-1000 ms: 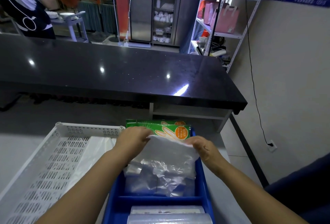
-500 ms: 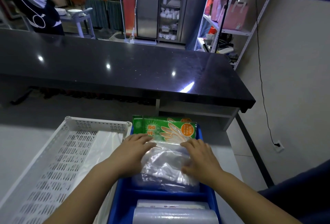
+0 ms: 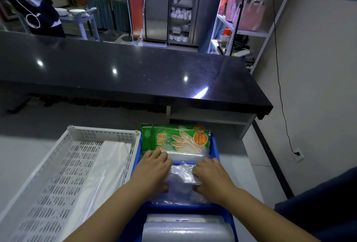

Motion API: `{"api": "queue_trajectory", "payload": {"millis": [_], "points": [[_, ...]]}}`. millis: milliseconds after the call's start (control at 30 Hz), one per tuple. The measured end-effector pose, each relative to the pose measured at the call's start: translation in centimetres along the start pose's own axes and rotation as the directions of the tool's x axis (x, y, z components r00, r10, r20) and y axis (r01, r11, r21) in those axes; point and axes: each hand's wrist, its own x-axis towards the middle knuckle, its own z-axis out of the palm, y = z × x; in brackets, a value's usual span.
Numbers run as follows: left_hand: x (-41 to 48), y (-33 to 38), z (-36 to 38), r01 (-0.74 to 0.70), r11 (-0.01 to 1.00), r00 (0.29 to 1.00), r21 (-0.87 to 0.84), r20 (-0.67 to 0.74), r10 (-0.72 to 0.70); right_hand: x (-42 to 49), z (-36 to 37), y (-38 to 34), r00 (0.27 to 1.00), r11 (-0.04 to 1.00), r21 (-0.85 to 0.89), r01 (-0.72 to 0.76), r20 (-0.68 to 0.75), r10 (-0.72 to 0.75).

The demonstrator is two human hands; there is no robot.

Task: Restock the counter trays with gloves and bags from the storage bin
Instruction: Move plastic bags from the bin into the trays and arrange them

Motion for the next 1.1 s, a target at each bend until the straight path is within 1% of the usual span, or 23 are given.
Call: {"api": "queue_trajectory", "payload": {"millis": [67,133,200,300,400,467,533,567,600,667,700,733,800,867,967,1000,1067,1100], "points": [[-0.7,0.0,-0.2,-0.037,0.999,0.999,-0.037,-0.041,0.036,-0.6,-0.3,-0.1,0.998,0.998,0.000,0.064,-0.029,-0.064],[-1.4,0.0,-0.4,-0.095,0.994,0.994,-0.052,-0.059,0.092,-1.5,-0.4,0.0,0.989,0.992,-0.036,0.123,-0.080,-0.126],[-2.0,0.1,-0.7,-0.138,0.989,0.987,-0.053,-0.088,0.133,-2.2,-0.4,0.0,0.983,0.990,-0.017,0.139,-0.120,-0.140],[-2.5,0.1,-0.2,-0.177,0.984,0.973,-0.037,-0.156,0.169,-2.6,-0.3,0.1,0.977,0.985,0.040,0.170,-0.137,-0.163],[-2.8,0.1,0.3,-0.196,0.979,0.964,-0.046,-0.191,0.184,-2.5,0.2,-0.2,0.951,0.969,-0.008,0.248,-0.187,-0.245],[-3.0,0.0,0.3,-0.213,0.975,0.963,-0.060,-0.183,0.199,-2.5,0.5,-0.2,0.938,0.960,0.007,0.279,-0.218,-0.271],[-3.0,-0.2,0.3,-0.226,0.971,0.965,-0.072,-0.149,0.213,-2.5,0.5,-0.2,0.945,0.959,0.062,0.277,-0.199,-0.261],[-3.1,-0.3,0.4,-0.220,0.972,0.969,-0.083,-0.137,0.208,-2.5,0.5,-0.2,0.959,0.961,0.104,0.255,-0.155,-0.238],[-3.1,-0.4,0.5,-0.210,0.973,0.972,-0.098,-0.132,0.196,-2.3,0.4,-0.2,0.975,0.965,0.151,0.214,-0.100,-0.201],[-3.1,-0.6,0.6,-0.187,0.972,0.978,-0.145,-0.122,0.170,-2.0,0.3,-0.1,0.995,0.972,0.219,0.087,0.026,-0.095],[-3.1,-0.6,0.7,-0.182,0.970,0.980,-0.164,-0.115,0.164,-2.0,0.4,-0.2,0.996,0.973,0.219,0.069,0.039,-0.079],[-3.1,-0.6,0.6,-0.181,0.969,0.980,-0.166,-0.119,0.162,-2.0,0.5,-0.3,0.995,0.975,0.202,0.089,0.014,-0.094],[-3.0,-0.7,0.3,-0.176,0.974,0.978,-0.142,-0.137,0.157,-2.0,0.9,-0.4,0.985,0.981,0.113,0.159,-0.091,-0.150],[-3.0,-0.7,0.1,-0.166,0.976,0.979,-0.141,-0.145,0.145,-1.9,0.9,-0.6,0.982,0.984,0.093,0.152,-0.124,-0.140],[-3.1,-0.7,0.7,-0.167,0.965,0.984,-0.200,-0.098,0.150,-1.8,0.9,-0.6,0.995,0.985,0.144,0.100,-0.035,-0.096],[-3.1,-0.6,0.9,-0.156,0.959,0.987,-0.236,-0.070,0.143,-1.8,0.8,-0.7,0.994,0.985,0.130,0.112,-0.015,-0.111],[-3.0,-0.5,1.0,-0.117,0.959,0.993,-0.260,-0.001,0.121,-1.9,0.7,-0.9,0.985,0.981,0.086,0.173,-0.019,-0.171],[-3.0,-0.4,1.0,-0.098,0.959,0.995,-0.266,0.010,0.104,-1.9,0.6,-1.1,0.982,0.979,0.070,0.190,-0.024,-0.189]]}}
